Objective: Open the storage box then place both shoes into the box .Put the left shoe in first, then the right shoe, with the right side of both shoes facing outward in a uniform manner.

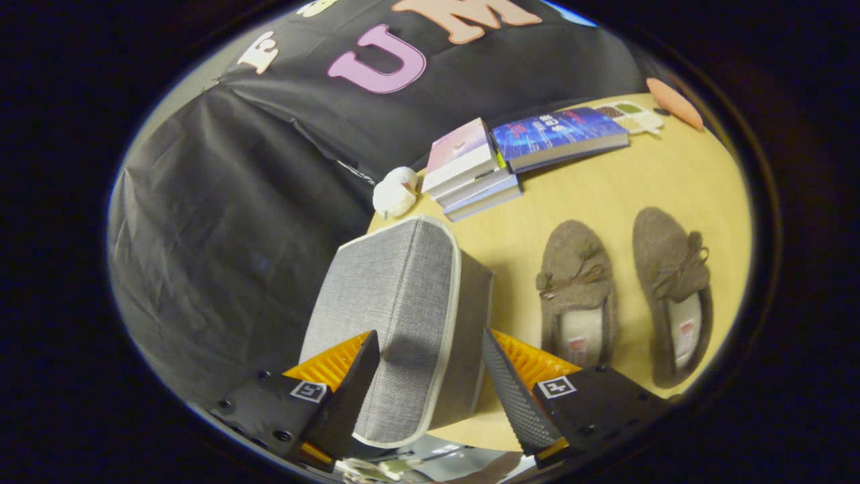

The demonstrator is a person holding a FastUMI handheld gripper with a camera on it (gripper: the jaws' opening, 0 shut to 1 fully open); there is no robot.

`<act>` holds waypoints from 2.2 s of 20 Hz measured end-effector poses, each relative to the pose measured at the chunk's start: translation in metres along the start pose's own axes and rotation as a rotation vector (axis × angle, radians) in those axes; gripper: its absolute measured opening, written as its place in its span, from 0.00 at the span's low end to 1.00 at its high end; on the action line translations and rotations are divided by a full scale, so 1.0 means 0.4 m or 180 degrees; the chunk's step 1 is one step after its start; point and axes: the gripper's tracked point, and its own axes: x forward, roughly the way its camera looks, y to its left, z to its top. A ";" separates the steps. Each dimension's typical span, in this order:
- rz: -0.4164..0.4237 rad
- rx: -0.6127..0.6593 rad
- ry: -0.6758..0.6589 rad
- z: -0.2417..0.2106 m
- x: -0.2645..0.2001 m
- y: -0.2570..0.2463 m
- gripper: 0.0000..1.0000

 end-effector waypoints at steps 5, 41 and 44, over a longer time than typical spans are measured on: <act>0.0285 0.0652 0.0049 -0.019 0.021 0.004 1.00; 0.1049 -0.0014 -0.0023 0.061 -0.118 0.490 0.04; 0.1078 -0.0228 0.0037 0.025 -0.078 0.566 0.05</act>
